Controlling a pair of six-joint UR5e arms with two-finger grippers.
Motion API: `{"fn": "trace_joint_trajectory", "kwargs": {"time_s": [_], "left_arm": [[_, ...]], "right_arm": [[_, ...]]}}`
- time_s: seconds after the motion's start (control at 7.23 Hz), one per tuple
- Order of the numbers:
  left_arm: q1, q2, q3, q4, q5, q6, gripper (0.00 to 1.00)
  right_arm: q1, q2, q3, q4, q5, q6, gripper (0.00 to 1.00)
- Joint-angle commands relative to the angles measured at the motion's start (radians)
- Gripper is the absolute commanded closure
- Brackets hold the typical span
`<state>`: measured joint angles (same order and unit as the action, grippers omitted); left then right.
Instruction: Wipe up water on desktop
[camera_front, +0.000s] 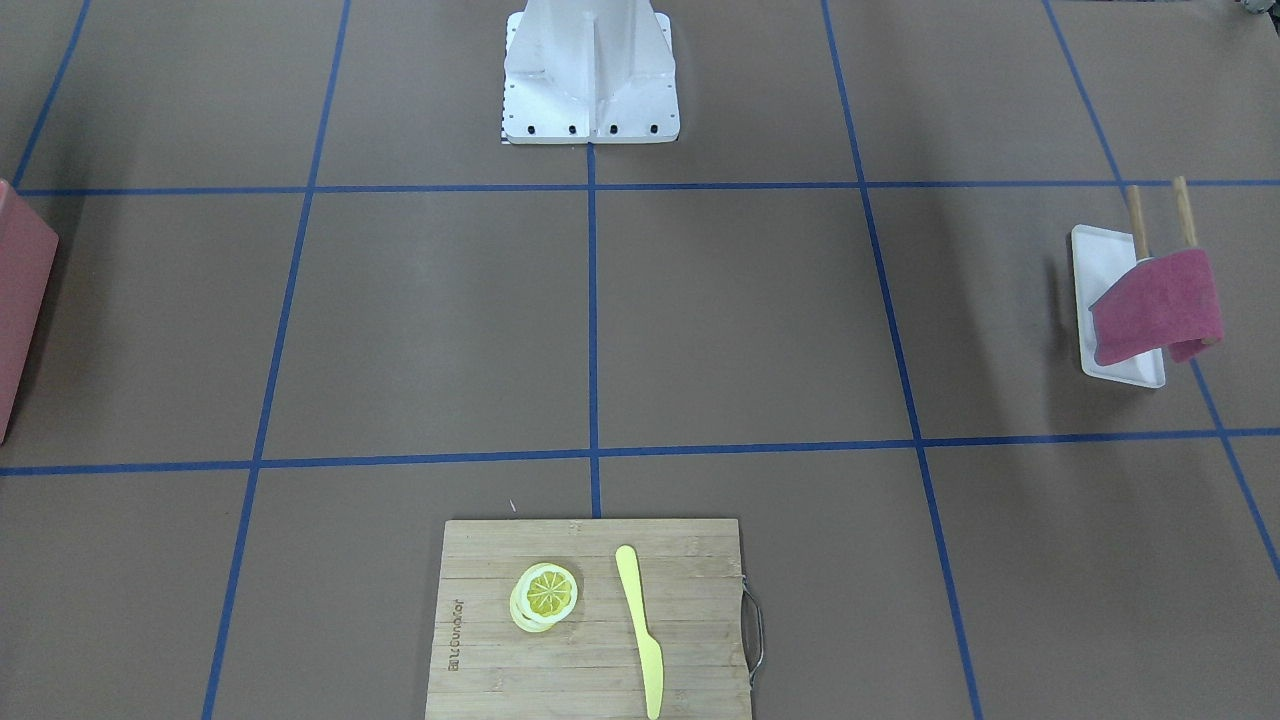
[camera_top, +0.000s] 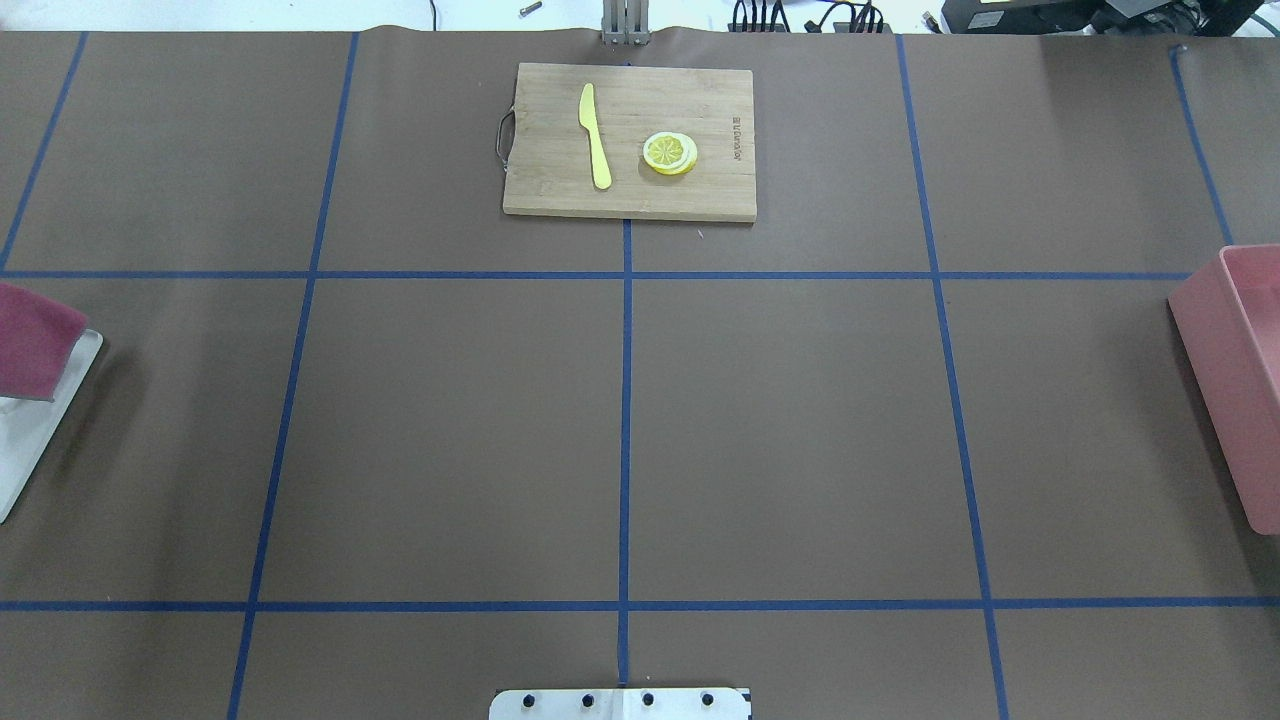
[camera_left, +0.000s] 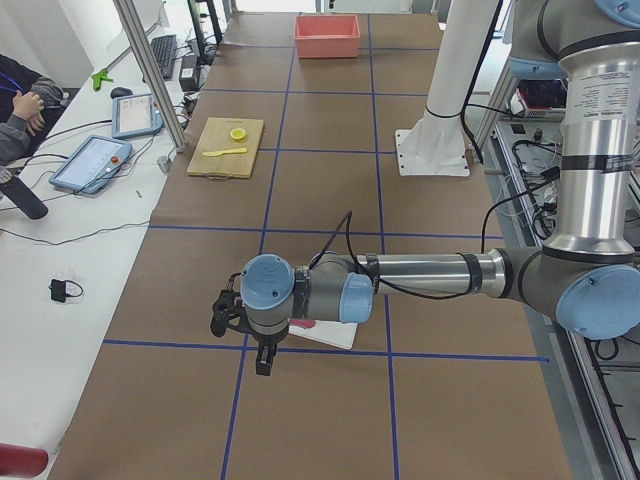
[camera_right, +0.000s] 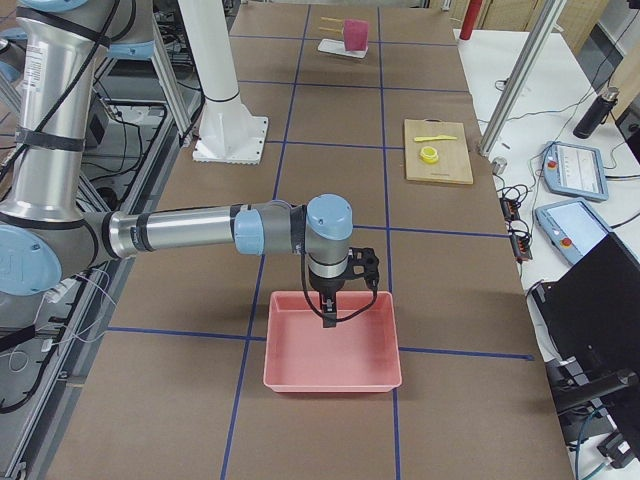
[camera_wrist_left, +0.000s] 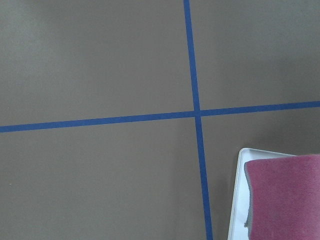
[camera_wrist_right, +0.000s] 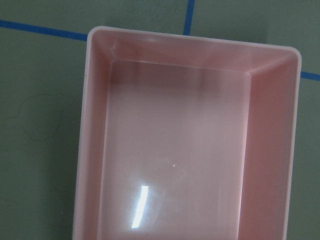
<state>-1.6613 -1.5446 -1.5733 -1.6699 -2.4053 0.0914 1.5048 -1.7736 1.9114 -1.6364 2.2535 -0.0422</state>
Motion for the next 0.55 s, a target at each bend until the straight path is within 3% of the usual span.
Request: {"fn": "trace_joint_trajectory", "kwargs": {"time_s": [0.0, 0.41], "left_arm": [[0.000, 0.001, -0.001, -0.001, 0.000, -0.001, 0.01], [-0.002, 0.003, -0.022, -0.002, -0.005, 0.002, 0.01]], "right_arm": [[0.000, 0.006, 0.003, 0.000, -0.003, -0.010, 0.00], [0.000, 0.049, 0.075, 0.000, -0.006, -0.001, 0.00]]}}
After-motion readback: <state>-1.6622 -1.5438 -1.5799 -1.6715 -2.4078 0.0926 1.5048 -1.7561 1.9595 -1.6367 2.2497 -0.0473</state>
